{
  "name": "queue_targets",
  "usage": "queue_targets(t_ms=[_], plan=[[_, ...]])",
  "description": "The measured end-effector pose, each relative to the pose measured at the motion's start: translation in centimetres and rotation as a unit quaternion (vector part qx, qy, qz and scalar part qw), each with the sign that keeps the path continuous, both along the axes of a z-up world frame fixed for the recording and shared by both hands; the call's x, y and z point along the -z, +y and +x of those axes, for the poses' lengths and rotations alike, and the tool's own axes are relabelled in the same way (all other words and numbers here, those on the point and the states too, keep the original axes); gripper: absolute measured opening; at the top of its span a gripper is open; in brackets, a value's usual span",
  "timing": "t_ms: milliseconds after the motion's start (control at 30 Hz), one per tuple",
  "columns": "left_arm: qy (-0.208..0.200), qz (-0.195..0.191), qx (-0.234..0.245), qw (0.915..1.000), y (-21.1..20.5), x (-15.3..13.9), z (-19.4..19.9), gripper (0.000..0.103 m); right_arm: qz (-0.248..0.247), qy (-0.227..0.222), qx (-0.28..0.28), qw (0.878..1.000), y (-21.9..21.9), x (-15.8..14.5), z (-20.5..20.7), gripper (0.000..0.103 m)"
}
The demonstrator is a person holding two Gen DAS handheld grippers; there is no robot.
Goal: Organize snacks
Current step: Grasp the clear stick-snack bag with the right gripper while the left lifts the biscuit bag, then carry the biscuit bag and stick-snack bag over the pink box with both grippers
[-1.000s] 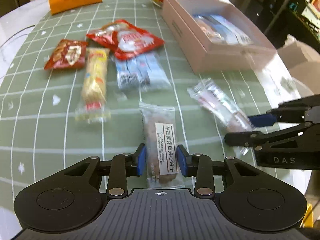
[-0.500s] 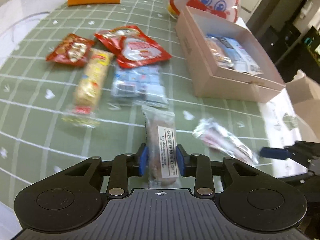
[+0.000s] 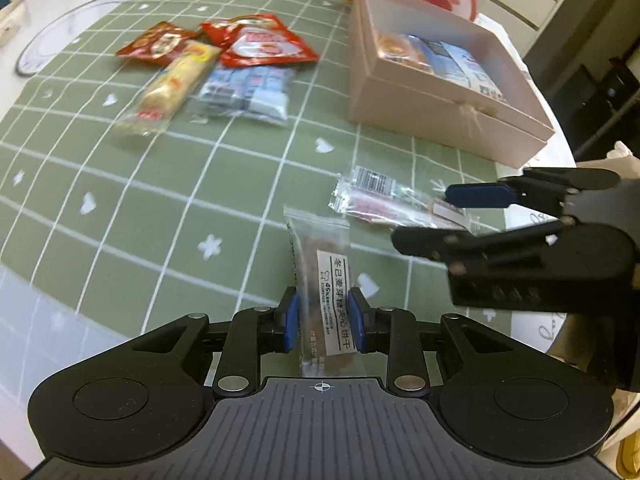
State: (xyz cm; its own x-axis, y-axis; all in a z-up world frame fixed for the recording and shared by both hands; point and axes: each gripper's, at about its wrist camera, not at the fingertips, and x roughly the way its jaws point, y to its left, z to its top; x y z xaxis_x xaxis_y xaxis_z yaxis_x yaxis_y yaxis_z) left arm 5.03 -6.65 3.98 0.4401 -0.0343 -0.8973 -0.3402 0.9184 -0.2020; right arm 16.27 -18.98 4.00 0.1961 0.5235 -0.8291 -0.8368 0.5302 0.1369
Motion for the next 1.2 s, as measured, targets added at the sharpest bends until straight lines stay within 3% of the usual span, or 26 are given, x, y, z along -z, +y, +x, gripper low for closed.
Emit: queue_targets(t_ms=[100,200,433,467,500,700,967,1200], plan=[[-0.008,-0.006,0.005,0.9999,0.5,0.0,-0.6,0.031,-0.010,0.007,0.013,1.000,0.6,-0.1,-0.7,0.058],[-0.007,-0.004,0.022,0.9997,0.5,0.0,-0.8,0.031,-0.012,0.028,0.028,0.999,1.2,-0.3,-1.5,0.057],[-0.016,-0.009,0.054,0.9984,0.8,0.0,-1.4,0.031,-0.036,-0.026,0.042,0.998,3.6,0.2,-2.7,0.057],[-0.017,-0.010,0.059,0.9981,0.8,0.0,-1.4,0.031,-0.040,-0.028,0.041,0.998,3.8,0.1,-2.9,0.047],[-0.018,-0.010,0.064,0.9978,0.8,0.0,-1.4,0.031,-0.041,-0.024,0.044,0.998,3.7,-0.1,-3.0,0.044],[-0.034,-0.023,0.100,0.9942,0.2,-0.3,-1.1,0.021,-0.046,0.006,0.108,0.993,0.4,-1.8,-3.4,0.038],[-0.076,-0.025,0.157,0.9843,-1.4,-2.1,1.5,0.019,-0.026,0.017,0.185,0.982,-4.9,-5.1,-2.5,0.034],[-0.031,-0.002,0.191,0.9811,-2.8,0.1,1.9,0.021,-0.041,0.049,0.200,0.978,-5.7,-2.9,-2.5,0.035]])
